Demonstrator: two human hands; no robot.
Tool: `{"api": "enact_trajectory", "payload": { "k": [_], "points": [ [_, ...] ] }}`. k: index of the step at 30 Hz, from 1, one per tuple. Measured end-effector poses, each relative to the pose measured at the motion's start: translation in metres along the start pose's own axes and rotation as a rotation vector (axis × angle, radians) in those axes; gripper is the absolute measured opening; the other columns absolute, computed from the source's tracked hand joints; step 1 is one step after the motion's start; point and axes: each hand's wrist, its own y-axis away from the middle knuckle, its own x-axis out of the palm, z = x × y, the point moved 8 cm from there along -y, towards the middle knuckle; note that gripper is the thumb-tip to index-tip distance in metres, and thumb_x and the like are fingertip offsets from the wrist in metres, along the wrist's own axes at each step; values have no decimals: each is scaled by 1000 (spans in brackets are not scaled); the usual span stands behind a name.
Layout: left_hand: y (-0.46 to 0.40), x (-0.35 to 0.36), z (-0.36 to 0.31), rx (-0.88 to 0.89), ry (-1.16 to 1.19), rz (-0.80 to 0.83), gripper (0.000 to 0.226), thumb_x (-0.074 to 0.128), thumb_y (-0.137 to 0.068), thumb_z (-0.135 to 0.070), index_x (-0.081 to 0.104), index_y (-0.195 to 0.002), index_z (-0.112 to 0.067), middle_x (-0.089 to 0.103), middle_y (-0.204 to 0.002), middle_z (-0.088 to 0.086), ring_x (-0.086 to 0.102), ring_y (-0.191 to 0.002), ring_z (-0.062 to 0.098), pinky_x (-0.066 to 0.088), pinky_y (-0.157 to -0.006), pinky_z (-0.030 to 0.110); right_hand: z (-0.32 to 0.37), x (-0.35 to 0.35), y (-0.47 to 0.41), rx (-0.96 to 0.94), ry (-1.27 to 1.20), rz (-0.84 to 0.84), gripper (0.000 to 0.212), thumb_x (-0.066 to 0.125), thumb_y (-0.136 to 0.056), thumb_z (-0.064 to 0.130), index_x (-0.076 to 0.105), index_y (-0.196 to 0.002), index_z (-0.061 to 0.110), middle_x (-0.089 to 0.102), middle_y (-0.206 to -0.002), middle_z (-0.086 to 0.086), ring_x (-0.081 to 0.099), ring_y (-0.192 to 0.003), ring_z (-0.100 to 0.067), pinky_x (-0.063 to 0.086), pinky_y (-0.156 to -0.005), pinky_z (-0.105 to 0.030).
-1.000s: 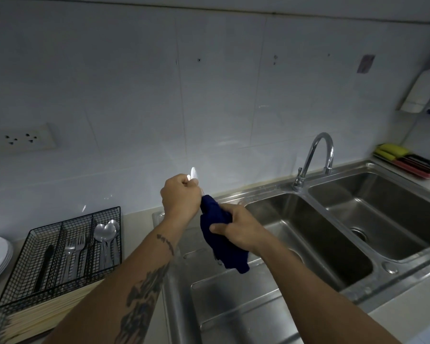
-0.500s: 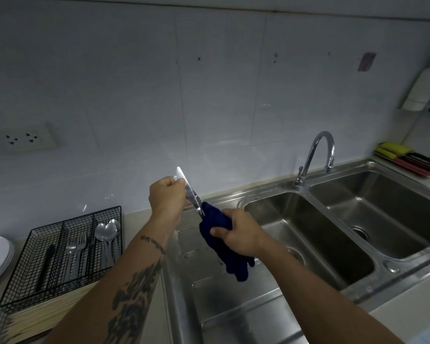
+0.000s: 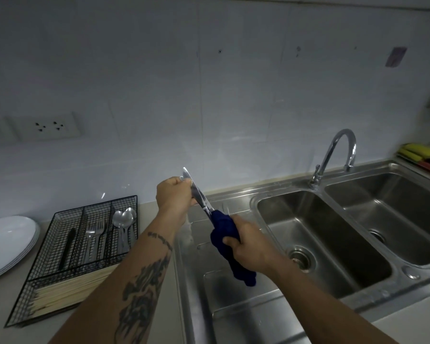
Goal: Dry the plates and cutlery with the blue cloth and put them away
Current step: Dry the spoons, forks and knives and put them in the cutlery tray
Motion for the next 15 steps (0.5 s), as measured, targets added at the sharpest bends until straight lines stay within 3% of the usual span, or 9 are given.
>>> {"api": "enact_trajectory", "payload": {
  "k": [6, 9, 15],
  "points": [
    [-4, -14, 2, 12, 18, 18, 18, 58, -95, -9, 65, -80, -2, 70, -89, 17, 71, -74, 27, 63, -70, 39, 26, 6, -21, 6, -106, 41, 34, 65, -93, 15, 54, -124, 20, 66, -109, -2, 63, -97, -20, 54, -83, -36],
    [-10, -30, -3, 16, 35, -11, 21, 57, -96, -8, 63, -76, -6, 69, -78, 13, 69, -64, 21, 62, -67, 37, 40, 19, -27, -24, -135, 33, 34, 65, -93, 13, 53, -124, 19, 64, -108, -1, 62, -95, -18, 51, -78, -30],
    [-34, -90, -2, -9, 139, -13, 24, 53, -99, -6, 60, -76, -5, 63, -75, 15, 64, -65, 23, 60, -67, 36, 44, 53, -37, -17, -85, 230, 31, 68, -92, 13, 57, -119, 21, 68, -104, -1, 66, -94, -18, 58, -85, -39]
  ]
}}
